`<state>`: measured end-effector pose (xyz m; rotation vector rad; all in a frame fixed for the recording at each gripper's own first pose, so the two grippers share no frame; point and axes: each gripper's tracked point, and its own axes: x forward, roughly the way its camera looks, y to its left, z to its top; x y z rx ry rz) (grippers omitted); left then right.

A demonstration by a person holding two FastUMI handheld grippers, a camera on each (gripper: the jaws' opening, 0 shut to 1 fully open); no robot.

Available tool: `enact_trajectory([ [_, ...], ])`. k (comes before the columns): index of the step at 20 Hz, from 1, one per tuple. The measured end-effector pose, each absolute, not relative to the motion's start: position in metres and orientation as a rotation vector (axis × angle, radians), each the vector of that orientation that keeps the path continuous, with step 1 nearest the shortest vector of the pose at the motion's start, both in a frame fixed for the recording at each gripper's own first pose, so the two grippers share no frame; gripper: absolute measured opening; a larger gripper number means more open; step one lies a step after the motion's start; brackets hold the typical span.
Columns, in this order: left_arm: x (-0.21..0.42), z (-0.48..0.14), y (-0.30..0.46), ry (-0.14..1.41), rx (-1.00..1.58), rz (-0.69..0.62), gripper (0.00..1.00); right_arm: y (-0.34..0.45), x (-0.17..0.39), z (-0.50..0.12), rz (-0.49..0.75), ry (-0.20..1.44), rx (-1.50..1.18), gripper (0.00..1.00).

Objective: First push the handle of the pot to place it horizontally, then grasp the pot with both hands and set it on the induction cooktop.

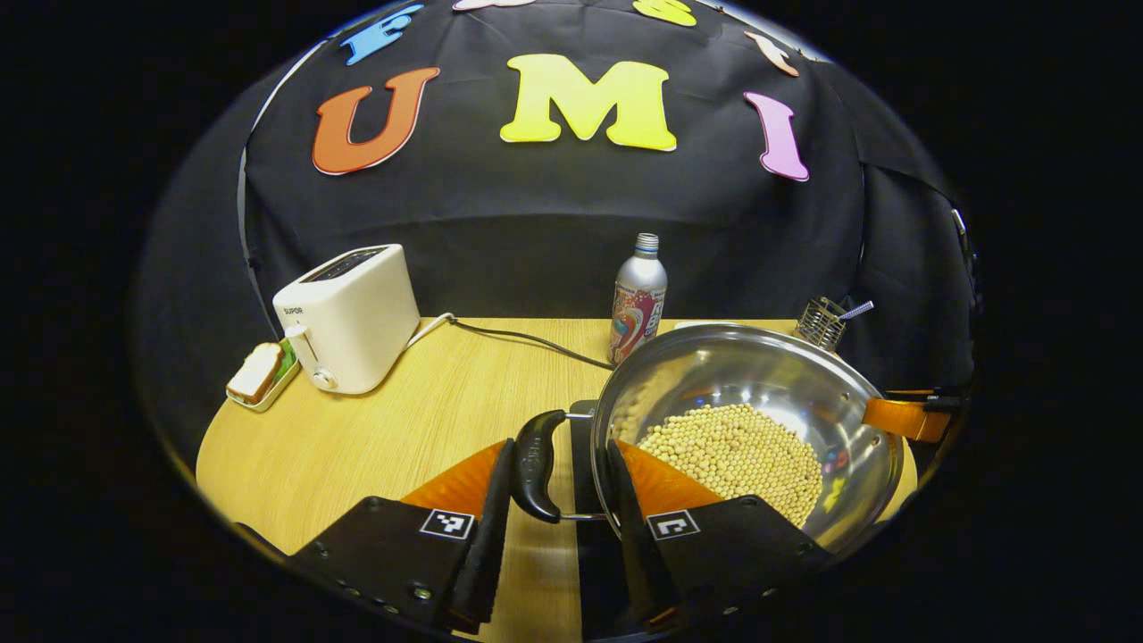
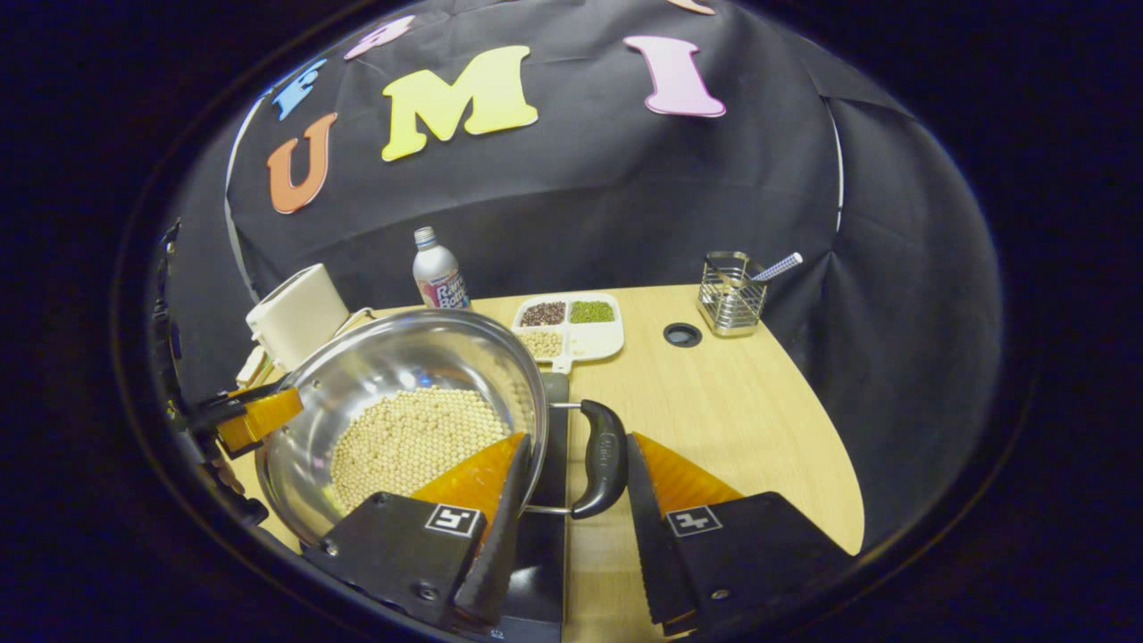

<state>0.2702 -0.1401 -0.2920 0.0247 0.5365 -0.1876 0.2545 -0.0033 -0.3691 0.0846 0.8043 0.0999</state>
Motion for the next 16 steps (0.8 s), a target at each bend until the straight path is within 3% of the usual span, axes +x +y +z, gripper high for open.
enact_trajectory([
  [9, 0.266, -0.291, -0.134, 0.503, 0.045, -0.164, 0.63, -0.006, 0.256, -0.365, 0.070, 0.746, 0.055, 0.65],
  [12, 0.259, -0.280, -0.123, 0.463, 0.018, -0.133, 0.81, -0.006, 0.249, -0.357, 0.077, 0.705, 0.021, 0.69],
  [14, 0.252, -0.274, -0.116, 0.451, -0.022, -0.121, 0.92, -0.004, 0.240, -0.347, 0.090, 0.677, 0.037, 0.82],
  [16, 0.242, -0.267, -0.113, 0.439, -0.049, -0.121, 0.95, -0.008, 0.230, -0.337, 0.086, 0.638, 0.044, 0.82],
])
